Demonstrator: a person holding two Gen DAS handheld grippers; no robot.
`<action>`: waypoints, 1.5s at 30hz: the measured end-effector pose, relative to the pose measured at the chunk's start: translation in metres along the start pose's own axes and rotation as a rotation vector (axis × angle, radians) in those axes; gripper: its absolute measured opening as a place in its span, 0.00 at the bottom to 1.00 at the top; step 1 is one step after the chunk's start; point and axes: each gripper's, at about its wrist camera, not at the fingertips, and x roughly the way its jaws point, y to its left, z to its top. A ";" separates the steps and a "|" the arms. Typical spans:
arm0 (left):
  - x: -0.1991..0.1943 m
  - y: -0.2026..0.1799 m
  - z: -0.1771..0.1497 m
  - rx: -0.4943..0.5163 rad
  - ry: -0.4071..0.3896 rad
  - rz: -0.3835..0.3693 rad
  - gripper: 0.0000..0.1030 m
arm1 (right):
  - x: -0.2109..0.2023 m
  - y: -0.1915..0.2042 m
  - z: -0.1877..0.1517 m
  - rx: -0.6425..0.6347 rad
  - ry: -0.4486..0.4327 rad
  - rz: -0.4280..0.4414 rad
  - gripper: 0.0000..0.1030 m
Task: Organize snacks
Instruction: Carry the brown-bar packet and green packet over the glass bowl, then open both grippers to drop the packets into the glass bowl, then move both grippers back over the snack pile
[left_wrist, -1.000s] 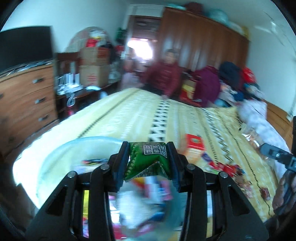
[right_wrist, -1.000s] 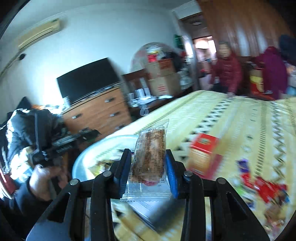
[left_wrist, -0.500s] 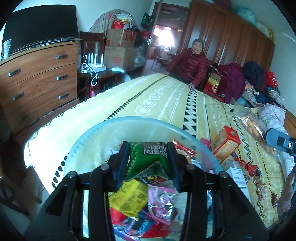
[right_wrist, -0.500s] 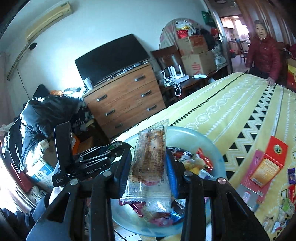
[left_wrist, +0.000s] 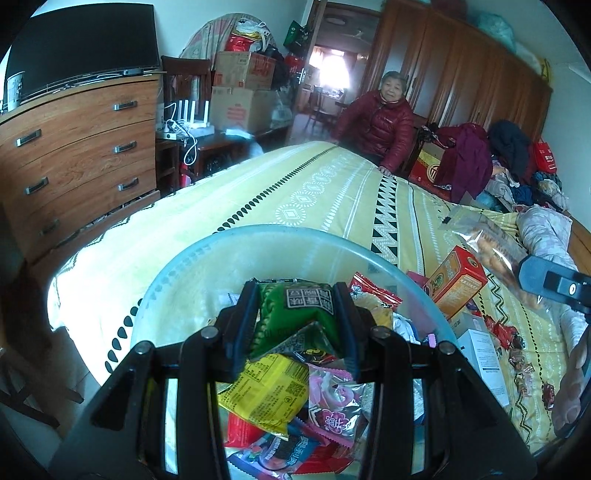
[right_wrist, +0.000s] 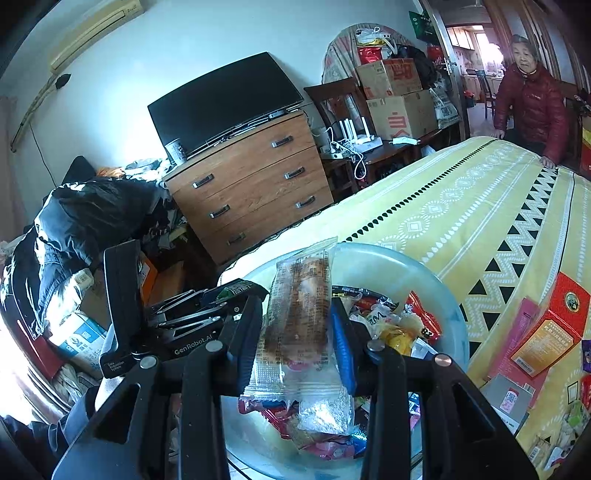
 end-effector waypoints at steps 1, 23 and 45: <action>0.000 0.001 0.000 0.000 0.001 0.000 0.40 | 0.001 0.000 0.000 -0.002 0.003 -0.001 0.39; 0.004 0.003 -0.003 0.000 0.018 0.012 0.40 | 0.009 0.002 0.002 0.003 0.019 -0.012 0.39; -0.055 -0.097 0.001 0.179 -0.109 -0.070 1.00 | -0.147 0.001 -0.118 -0.062 -0.175 -0.300 0.85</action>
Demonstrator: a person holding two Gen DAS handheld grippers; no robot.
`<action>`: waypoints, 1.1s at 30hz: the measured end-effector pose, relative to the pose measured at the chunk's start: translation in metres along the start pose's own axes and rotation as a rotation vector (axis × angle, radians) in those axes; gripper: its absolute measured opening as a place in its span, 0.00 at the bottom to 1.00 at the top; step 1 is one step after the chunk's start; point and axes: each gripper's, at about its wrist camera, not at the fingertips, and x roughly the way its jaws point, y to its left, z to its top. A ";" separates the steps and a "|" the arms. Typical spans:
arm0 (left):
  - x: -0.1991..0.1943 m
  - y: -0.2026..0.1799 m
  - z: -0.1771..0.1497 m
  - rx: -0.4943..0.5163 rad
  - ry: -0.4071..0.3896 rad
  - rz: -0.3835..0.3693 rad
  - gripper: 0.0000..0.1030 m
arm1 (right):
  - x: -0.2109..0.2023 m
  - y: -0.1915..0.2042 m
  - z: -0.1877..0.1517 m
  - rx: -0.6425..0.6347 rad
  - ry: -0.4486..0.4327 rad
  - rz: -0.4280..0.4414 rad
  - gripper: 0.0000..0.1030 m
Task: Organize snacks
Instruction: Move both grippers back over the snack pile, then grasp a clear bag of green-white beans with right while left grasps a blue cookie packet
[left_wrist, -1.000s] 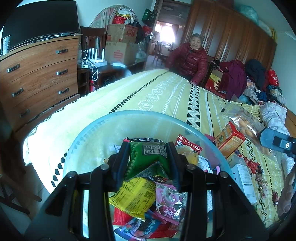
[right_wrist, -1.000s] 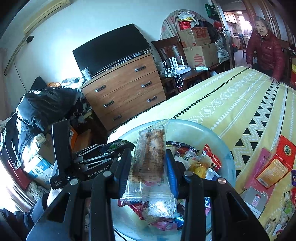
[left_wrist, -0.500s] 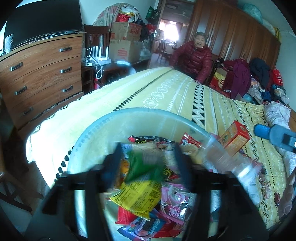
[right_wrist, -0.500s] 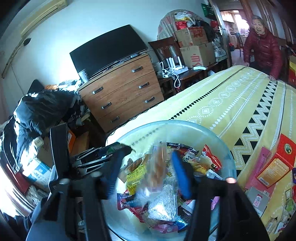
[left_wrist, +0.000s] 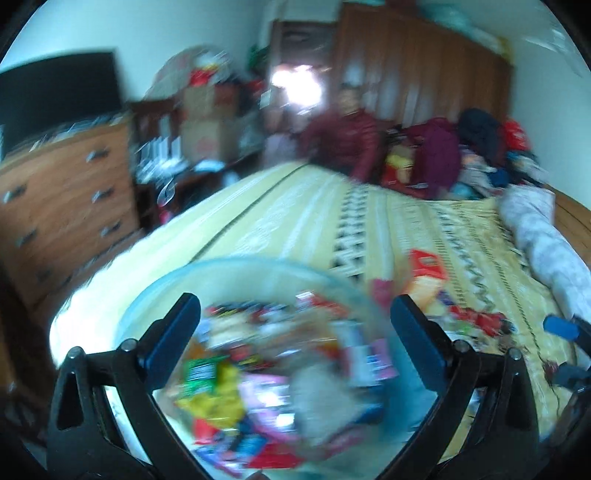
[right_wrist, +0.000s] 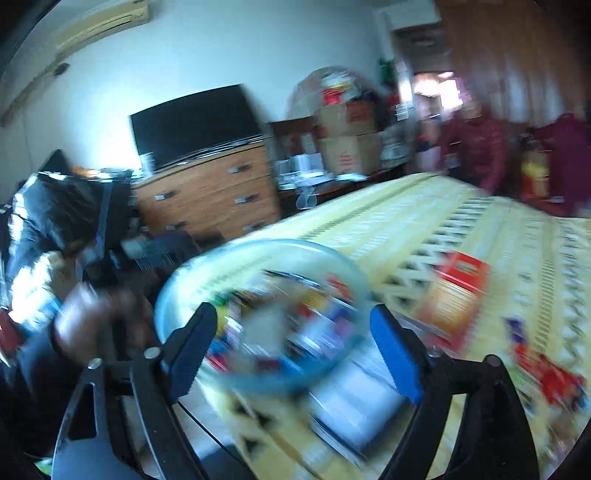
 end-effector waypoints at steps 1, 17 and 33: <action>-0.004 -0.015 0.001 0.024 -0.014 -0.035 1.00 | -0.020 -0.009 -0.014 0.002 -0.017 -0.059 0.86; 0.038 -0.223 -0.083 0.283 0.260 -0.466 1.00 | -0.097 -0.199 -0.256 0.490 0.300 -0.339 0.76; 0.081 -0.288 -0.151 0.291 0.507 -0.527 1.00 | -0.020 -0.276 -0.228 0.416 0.322 -0.160 0.40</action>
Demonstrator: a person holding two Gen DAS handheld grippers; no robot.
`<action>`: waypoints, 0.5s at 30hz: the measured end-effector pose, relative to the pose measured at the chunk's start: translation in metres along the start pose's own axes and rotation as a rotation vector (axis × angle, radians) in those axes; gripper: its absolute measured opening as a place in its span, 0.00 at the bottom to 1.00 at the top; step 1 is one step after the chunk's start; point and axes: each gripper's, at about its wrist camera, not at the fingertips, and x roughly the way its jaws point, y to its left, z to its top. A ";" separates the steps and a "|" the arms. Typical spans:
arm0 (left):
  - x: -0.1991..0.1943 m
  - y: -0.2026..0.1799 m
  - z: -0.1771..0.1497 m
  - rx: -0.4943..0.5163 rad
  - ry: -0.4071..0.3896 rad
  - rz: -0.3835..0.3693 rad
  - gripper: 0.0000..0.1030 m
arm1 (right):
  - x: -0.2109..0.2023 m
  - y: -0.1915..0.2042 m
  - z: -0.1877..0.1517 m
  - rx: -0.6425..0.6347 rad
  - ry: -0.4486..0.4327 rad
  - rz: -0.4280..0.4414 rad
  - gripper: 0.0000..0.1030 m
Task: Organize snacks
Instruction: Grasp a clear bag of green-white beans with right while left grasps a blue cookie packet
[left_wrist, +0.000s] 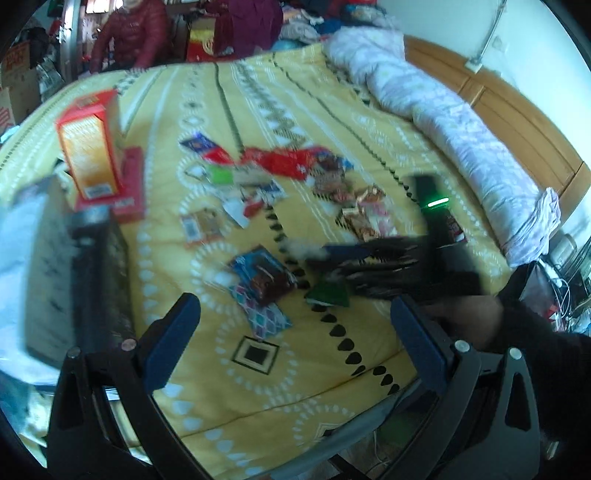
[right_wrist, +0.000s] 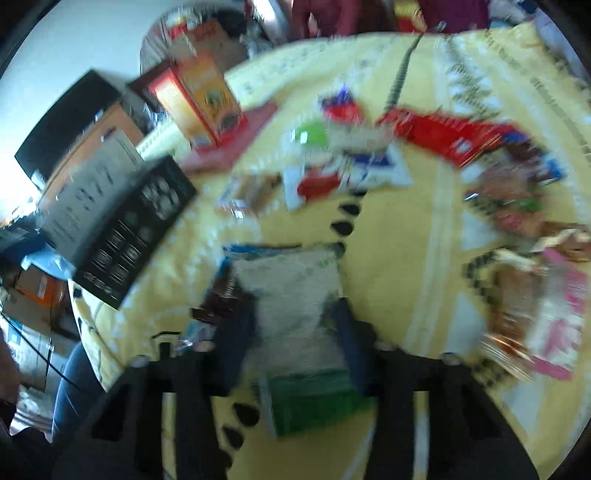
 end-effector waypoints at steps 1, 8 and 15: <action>0.012 0.000 -0.001 -0.007 0.010 -0.004 1.00 | -0.010 0.000 -0.003 0.005 -0.023 -0.009 0.39; 0.103 0.023 0.004 -0.031 0.122 0.058 0.95 | -0.077 -0.017 -0.063 0.125 -0.099 -0.121 0.36; 0.107 0.054 0.008 -0.087 0.090 0.336 0.93 | -0.084 -0.032 -0.097 0.180 -0.045 -0.085 0.46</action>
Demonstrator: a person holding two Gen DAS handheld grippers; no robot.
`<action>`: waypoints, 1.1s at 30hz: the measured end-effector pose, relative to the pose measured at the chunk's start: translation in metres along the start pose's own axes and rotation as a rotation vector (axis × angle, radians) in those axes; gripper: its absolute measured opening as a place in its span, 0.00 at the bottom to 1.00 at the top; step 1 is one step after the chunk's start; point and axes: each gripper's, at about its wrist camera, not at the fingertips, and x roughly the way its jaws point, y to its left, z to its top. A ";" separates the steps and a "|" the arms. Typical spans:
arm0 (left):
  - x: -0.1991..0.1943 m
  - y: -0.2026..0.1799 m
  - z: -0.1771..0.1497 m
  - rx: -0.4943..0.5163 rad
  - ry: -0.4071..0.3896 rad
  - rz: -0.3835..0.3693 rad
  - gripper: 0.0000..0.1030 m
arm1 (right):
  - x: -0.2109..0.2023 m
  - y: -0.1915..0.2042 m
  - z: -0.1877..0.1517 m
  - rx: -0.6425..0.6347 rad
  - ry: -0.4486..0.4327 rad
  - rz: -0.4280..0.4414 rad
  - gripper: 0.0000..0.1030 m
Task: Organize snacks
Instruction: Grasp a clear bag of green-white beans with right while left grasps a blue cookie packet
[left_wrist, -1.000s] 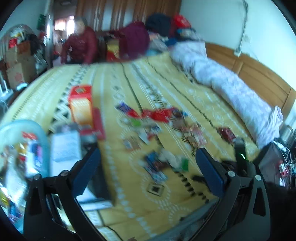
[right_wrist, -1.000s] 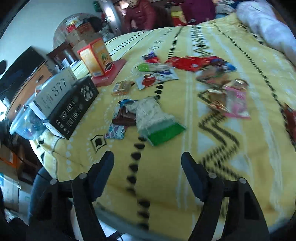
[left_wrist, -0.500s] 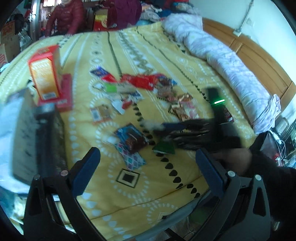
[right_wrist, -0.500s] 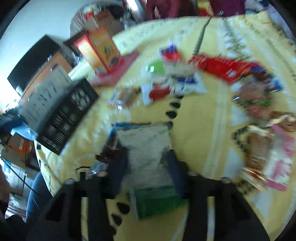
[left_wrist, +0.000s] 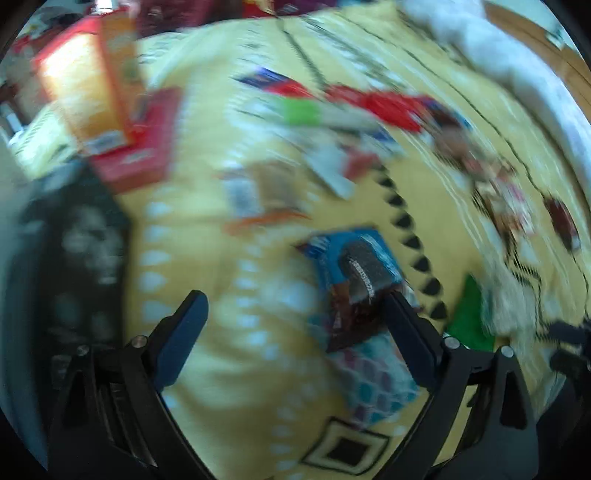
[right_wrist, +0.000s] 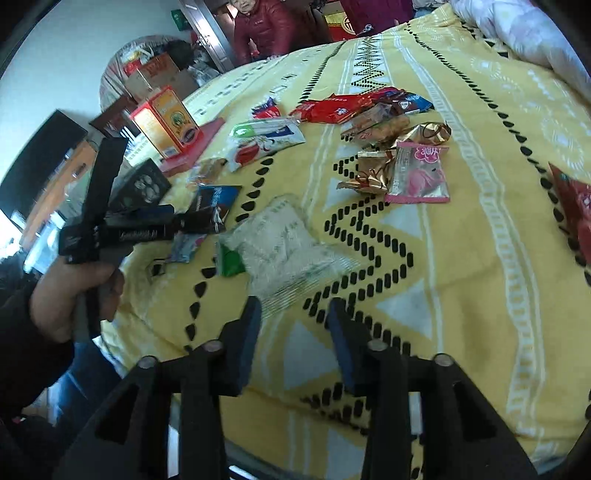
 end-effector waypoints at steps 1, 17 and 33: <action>-0.005 0.001 0.000 -0.006 -0.016 0.005 0.93 | -0.003 -0.001 0.001 0.010 -0.011 0.009 0.46; 0.025 -0.026 0.011 0.065 0.038 -0.037 0.45 | 0.021 0.010 0.037 -0.170 0.054 0.069 0.66; -0.018 -0.031 0.021 0.053 -0.047 -0.224 0.45 | 0.077 -0.014 0.057 -0.198 0.153 0.147 0.56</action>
